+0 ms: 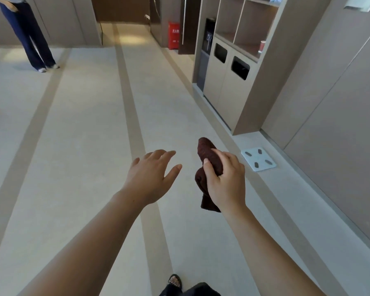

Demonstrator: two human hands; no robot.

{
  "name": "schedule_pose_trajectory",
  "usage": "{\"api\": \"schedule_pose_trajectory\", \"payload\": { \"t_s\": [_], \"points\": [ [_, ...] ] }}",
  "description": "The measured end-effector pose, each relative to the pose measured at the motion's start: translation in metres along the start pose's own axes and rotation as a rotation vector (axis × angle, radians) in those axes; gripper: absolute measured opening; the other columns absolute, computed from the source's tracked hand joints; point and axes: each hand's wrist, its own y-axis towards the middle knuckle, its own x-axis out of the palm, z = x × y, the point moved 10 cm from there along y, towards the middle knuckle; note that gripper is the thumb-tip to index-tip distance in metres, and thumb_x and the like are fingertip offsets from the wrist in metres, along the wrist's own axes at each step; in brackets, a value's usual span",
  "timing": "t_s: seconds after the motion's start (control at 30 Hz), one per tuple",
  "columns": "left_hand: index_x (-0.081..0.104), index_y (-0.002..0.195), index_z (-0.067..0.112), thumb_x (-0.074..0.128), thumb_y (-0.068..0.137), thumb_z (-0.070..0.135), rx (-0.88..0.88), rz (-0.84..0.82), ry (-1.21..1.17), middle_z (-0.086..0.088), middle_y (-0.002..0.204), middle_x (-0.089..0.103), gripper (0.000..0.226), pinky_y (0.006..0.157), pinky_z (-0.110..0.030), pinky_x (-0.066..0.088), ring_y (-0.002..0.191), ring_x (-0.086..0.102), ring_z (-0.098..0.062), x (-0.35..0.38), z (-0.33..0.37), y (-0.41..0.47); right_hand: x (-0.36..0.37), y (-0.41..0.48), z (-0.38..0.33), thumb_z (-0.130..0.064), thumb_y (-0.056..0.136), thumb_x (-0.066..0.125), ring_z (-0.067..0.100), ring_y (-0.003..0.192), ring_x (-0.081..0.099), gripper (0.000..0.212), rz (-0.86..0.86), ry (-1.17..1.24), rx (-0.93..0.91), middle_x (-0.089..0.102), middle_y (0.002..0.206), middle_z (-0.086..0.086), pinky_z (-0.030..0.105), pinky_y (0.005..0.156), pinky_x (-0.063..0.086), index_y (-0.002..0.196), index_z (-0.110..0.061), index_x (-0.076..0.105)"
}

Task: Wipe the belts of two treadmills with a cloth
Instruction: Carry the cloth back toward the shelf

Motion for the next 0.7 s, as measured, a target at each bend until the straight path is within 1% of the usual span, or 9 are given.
{"api": "schedule_pose_trajectory", "payload": {
  "t_s": [0.13, 0.23, 0.3, 0.4, 0.5, 0.63, 0.7],
  "points": [
    [0.030, 0.142, 0.033, 0.011, 0.086, 0.064, -0.100, 0.004, 0.028, 0.008, 0.145, 0.039, 0.067, 0.108, -0.045, 0.030, 0.133, 0.037, -0.017, -0.010, -0.046, 0.086, 0.058, 0.100, -0.005, -0.041, 0.088, 0.054, 0.019, 0.114, 0.045, 0.039, -0.076, 0.051, -0.041, 0.055, 0.122, -0.006, 0.027, 0.087, 0.038, 0.123, -0.024, 0.060],
    [0.032, 0.141, 0.033, 0.014, 0.087, 0.062, -0.166, 0.026, 0.006, 0.007, 0.145, 0.041, 0.064, 0.107, -0.042, 0.031, 0.132, 0.039, -0.018, -0.012, -0.074, 0.148, 0.096, 0.164, 0.001, -0.039, 0.088, 0.055, 0.020, 0.114, 0.047, 0.037, -0.135, 0.071, -0.054, 0.055, 0.121, -0.005, 0.027, 0.087, 0.039, 0.122, -0.023, 0.061],
    [0.032, 0.142, 0.032, 0.017, 0.090, 0.060, -0.169, 0.028, -0.022, 0.007, 0.144, 0.041, 0.061, 0.106, -0.041, 0.032, 0.131, 0.039, -0.018, -0.006, -0.082, 0.196, 0.115, 0.207, 0.013, -0.040, 0.088, 0.054, 0.019, 0.114, 0.046, 0.037, -0.140, 0.062, -0.064, 0.055, 0.121, -0.007, 0.026, 0.087, 0.037, 0.122, -0.024, 0.060],
    [0.032, 0.142, 0.032, 0.018, 0.090, 0.060, -0.115, 0.004, -0.051, 0.008, 0.144, 0.041, 0.061, 0.105, -0.041, 0.033, 0.130, 0.040, -0.018, 0.010, -0.082, 0.287, 0.134, 0.278, 0.045, -0.044, 0.087, 0.052, 0.015, 0.113, 0.042, 0.040, -0.101, 0.044, -0.038, 0.054, 0.122, -0.010, 0.024, 0.084, 0.033, 0.122, -0.027, 0.059],
    [0.032, 0.142, 0.032, 0.016, 0.089, 0.062, -0.036, -0.017, -0.064, 0.007, 0.145, 0.041, 0.063, 0.106, -0.042, 0.033, 0.130, 0.041, -0.018, 0.025, -0.073, 0.395, 0.146, 0.357, 0.085, -0.045, 0.088, 0.052, 0.012, 0.110, 0.041, 0.039, -0.022, 0.010, 0.005, 0.054, 0.121, -0.011, 0.022, 0.083, 0.030, 0.122, -0.028, 0.059],
    [0.033, 0.142, 0.031, 0.018, 0.090, 0.060, 0.110, -0.041, -0.072, 0.004, 0.143, 0.045, 0.061, 0.102, -0.042, 0.035, 0.127, 0.045, -0.020, 0.032, -0.040, 0.551, 0.144, 0.467, 0.134, -0.043, 0.088, 0.053, 0.014, 0.111, 0.043, 0.037, 0.097, -0.043, 0.091, 0.054, 0.119, -0.010, 0.021, 0.084, 0.031, 0.121, -0.028, 0.060],
    [0.035, 0.141, 0.030, 0.021, 0.092, 0.059, 0.170, -0.032, -0.079, 0.003, 0.141, 0.047, 0.059, 0.098, -0.041, 0.037, 0.123, 0.049, -0.021, 0.031, -0.019, 0.620, 0.138, 0.517, 0.152, -0.042, 0.088, 0.054, 0.015, 0.111, 0.044, 0.036, 0.152, -0.061, 0.119, 0.055, 0.119, -0.010, 0.016, 0.082, 0.030, 0.121, -0.027, 0.060]
  ]
}}
